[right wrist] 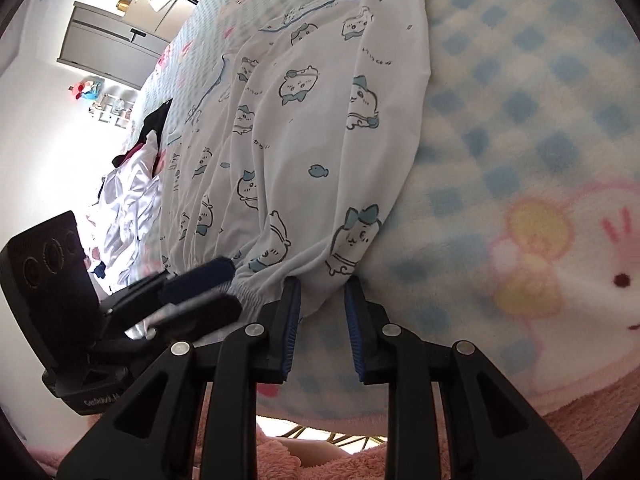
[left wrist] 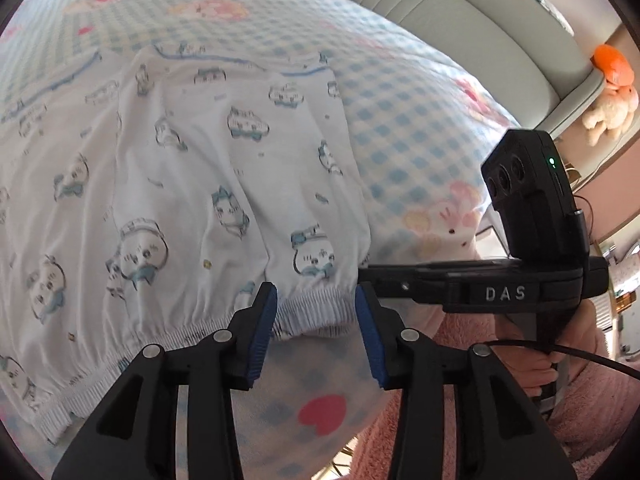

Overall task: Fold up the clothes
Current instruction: 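Open the right tool and move both tools over the elastic cuff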

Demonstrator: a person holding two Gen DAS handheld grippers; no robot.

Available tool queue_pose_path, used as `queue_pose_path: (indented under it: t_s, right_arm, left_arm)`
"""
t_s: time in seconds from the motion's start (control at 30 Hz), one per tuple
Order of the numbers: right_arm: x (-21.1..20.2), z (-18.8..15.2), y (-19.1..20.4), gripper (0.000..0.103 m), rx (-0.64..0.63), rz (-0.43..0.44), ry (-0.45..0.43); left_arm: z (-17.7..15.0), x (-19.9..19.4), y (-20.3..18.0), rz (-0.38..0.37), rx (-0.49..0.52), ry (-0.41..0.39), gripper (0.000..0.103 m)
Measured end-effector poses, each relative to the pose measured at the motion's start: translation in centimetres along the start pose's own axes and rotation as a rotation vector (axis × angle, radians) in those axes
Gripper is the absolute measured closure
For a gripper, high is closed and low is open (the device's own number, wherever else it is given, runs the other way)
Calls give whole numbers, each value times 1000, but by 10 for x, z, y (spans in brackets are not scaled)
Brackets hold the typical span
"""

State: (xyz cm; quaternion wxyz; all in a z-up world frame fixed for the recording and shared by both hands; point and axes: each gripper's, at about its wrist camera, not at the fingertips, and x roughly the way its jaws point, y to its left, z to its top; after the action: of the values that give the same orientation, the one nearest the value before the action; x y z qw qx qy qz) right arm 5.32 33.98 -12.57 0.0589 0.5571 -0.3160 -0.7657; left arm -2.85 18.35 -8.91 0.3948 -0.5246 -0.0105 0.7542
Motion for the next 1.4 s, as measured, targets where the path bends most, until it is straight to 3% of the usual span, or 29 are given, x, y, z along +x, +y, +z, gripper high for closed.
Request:
queue_pose_path:
  t_s: [0.03,0.1,0.3,0.4,0.67,0.9,1.0,1.2,1.4]
  right_arm:
    - [1,-2,2,79,-14,-74,6]
    - [3,-5,5,79,-40,-192,20]
    - [20,-15,10,76,-60,-104,62]
    - [23,-8,8,76,-16,-21,38]
    - [14,0,18,76,-34,87,6]
    - [14,4,16,76,-4,162,-11]
    - [11,4,13,76,1,137,-15]
    - [0,6,-3,76,50,114,-48]
    - [-7,12,-14,76,70,85,-62]
  left_arm:
    - [2,0,1,18,-10,-5,63]
    - [4,6,2,47,-7,18,79]
    - [-7,28,-1,68,19,102,82]
    - [-15,30,0,71,8,110,82]
    - [-10,-6,23,-147,-148,25,76]
    - [-6,6,15,-163,-123,75,73]
    - [-7,15,17,-184,-151,96,71]
    - [-8,33,5,-163,-118,140,68]
    - [-7,50,-20,-47,-8,193,62]
